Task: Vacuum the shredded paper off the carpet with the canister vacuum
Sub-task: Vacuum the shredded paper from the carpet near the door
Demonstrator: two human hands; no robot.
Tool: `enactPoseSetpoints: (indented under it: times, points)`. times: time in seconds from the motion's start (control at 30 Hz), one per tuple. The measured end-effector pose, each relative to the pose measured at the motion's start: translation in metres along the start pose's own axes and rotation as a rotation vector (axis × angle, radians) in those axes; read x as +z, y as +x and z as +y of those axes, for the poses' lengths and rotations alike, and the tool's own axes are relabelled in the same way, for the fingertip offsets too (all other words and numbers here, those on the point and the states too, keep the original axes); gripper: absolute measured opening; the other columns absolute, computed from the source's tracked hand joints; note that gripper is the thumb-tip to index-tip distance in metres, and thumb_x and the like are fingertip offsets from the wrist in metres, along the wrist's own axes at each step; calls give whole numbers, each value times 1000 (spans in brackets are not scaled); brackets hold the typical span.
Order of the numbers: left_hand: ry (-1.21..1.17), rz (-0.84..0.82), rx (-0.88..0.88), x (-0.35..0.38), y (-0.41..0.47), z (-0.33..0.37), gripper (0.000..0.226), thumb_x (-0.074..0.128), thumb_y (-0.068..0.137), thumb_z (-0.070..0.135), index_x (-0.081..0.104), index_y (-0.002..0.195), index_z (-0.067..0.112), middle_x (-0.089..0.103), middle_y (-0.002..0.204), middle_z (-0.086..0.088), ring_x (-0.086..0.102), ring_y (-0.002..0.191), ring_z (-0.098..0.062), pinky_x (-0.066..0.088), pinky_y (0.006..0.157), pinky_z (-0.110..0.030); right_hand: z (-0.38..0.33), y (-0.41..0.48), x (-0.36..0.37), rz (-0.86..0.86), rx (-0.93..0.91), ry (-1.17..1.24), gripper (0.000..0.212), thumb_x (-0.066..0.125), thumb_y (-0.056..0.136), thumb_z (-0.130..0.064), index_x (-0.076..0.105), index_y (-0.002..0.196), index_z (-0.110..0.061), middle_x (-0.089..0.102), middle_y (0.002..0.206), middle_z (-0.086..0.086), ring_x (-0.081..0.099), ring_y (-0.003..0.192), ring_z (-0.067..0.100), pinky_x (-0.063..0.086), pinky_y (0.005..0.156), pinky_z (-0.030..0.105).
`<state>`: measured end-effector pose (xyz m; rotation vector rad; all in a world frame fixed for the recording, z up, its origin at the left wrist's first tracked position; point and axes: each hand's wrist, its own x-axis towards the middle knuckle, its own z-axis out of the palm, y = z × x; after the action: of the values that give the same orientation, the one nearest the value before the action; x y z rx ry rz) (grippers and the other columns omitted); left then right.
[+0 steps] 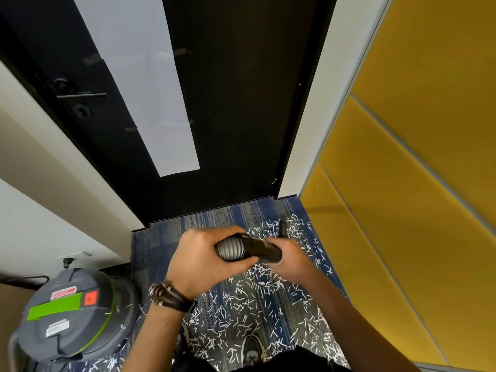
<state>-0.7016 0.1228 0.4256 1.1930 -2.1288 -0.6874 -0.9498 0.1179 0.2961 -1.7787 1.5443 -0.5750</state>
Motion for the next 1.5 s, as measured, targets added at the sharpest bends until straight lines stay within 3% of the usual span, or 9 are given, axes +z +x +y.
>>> enactPoseSetpoints:
  times: [0.1,0.23,0.47,0.77,0.97,1.07,1.2,1.3,1.5]
  points:
    - [7,-1,-18,5,5,-2,51,75,75,69,77,115,37,75,96,25,69,87,8,57,79,-15,5,4,-6,4,26,-33,36,77,86,-11,59,81,-42,65,77,-13,62,70,-2,40,62,10]
    - [-11,-17,-45,20,10,-7,52,72,73,71,74,115,40,74,97,25,70,88,7,60,80,-21,11,6,-10,-53,63,-38,16,75,85,-10,70,93,-23,70,83,-7,66,75,7,51,69,24]
    - [-33,-62,-11,31,6,-6,49,78,73,68,74,113,40,73,95,27,69,89,8,60,80,-23,24,-9,-7,-24,52,-51,37,74,83,-11,58,81,-45,65,74,-13,62,70,2,42,63,18]
    - [-29,-21,-44,30,13,-4,53,74,72,70,75,116,40,73,98,27,69,90,9,58,83,-18,19,-1,-12,-17,65,-22,17,76,87,-16,68,97,-29,67,81,-14,64,74,-1,44,67,13]
    - [-21,-103,-17,34,10,-5,49,78,72,69,72,112,42,73,95,25,69,89,4,59,81,-26,23,-14,-6,-4,76,-36,35,77,83,-14,59,82,-44,66,75,-13,62,72,1,44,65,22]
    - [-45,-123,-2,34,6,-3,52,80,70,67,71,115,42,74,97,24,68,90,4,58,82,-24,25,-27,1,26,78,-45,41,78,82,-9,61,84,-46,66,76,-16,64,74,-3,42,65,12]
    - [-70,-148,7,35,4,1,46,81,72,65,72,110,40,73,93,24,68,88,4,55,79,-18,30,-35,-1,44,98,-42,31,79,82,-6,68,87,-34,69,76,-13,66,74,-1,43,64,11]
    - [-90,-90,-20,35,7,0,47,80,73,66,75,111,40,74,95,24,70,89,5,58,81,-21,27,-29,-9,65,141,-62,43,77,82,-4,58,77,-43,63,71,-16,61,68,-7,36,61,8]
    - [-68,-138,-14,41,14,0,47,79,75,68,75,112,40,73,95,25,69,89,4,59,81,-26,26,-30,-15,53,115,-61,41,78,83,-10,58,80,-46,64,73,-18,62,72,-7,37,62,6]
